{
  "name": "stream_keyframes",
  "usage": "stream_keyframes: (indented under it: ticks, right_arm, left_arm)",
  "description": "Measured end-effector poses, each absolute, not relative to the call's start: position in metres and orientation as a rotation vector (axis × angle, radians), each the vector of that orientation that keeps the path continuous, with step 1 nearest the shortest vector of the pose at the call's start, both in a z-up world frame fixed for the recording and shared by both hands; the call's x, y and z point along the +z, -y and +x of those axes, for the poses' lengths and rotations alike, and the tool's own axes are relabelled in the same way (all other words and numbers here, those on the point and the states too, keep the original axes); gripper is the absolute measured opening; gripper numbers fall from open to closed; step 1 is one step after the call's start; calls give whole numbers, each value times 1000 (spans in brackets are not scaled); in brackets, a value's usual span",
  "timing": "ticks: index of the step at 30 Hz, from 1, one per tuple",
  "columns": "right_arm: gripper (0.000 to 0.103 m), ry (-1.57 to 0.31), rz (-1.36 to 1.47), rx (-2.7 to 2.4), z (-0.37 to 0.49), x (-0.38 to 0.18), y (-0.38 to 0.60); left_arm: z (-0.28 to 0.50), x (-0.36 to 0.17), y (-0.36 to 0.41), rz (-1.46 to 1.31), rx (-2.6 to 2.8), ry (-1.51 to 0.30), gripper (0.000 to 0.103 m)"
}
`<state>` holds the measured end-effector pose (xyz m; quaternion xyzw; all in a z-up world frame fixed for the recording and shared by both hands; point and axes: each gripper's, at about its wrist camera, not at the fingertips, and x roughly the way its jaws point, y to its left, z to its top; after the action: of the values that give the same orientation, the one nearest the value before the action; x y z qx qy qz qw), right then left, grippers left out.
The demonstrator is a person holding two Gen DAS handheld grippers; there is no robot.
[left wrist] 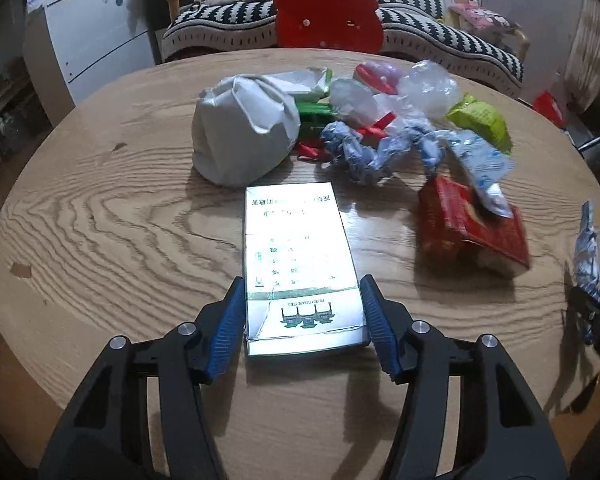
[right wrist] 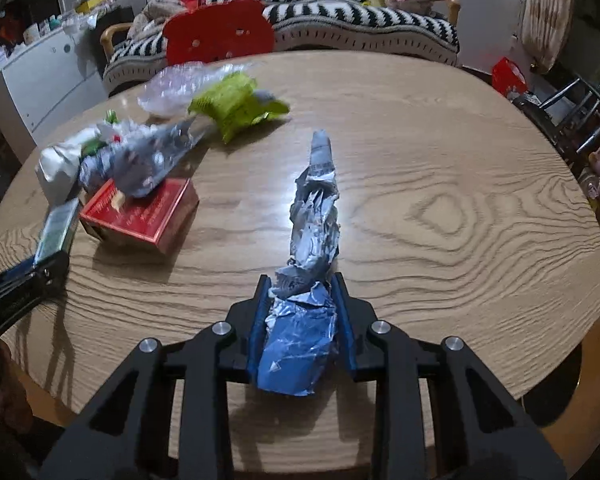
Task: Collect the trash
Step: 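Grasp the white-green paper box with the left gripper while the right grasps the blue foil wrapper, then carry both items to the black bin and open both grippers to drop them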
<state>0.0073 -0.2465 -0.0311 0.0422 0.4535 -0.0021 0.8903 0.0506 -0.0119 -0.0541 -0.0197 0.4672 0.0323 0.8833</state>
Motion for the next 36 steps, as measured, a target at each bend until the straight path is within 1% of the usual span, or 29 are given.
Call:
stream_keyframes:
  ticks: [6, 10, 14, 16, 20, 23, 27, 29, 32, 35, 36]
  right_arm:
    - [31, -827, 150, -54, -26, 8, 299]
    - [31, -750, 198, -168, -57, 34, 365]
    - [31, -714, 252, -322, -95, 37, 442]
    - [31, -713, 298, -387, -116, 32, 481]
    - [31, -738, 401, -541, -170, 2, 565]
    - [31, -785, 503, -608, -206, -31, 617]
    - [31, -845, 663, -612, -238, -72, 670]
    - [31, -866, 725, -615, -248, -88, 689]
    - [31, -871, 796, -604, -259, -103, 705]
    - [31, -884, 819, -587, -252, -112, 710]
    - [31, -888, 819, -579, -249, -114, 711]
  left_arm:
    - [21, -6, 38, -12, -37, -861, 57]
    - [7, 30, 115, 100, -197, -725, 57]
    - [-13, 31, 201, 132, -446, -710, 57]
    - [-28, 26, 248, 143, -584, -725, 57]
    - [-64, 10, 343, 193, -821, -741, 57]
    - [-87, -19, 408, 218, -966, -803, 57]
    - [-111, -62, 473, 282, -1077, -885, 57]
    - [-125, -85, 501, 327, -1112, -906, 57]
    - [-123, -118, 533, 361, -1134, -962, 57]
    - [-119, -142, 551, 386, -1126, -987, 57]
    - [-121, -142, 553, 389, -1124, -990, 57]
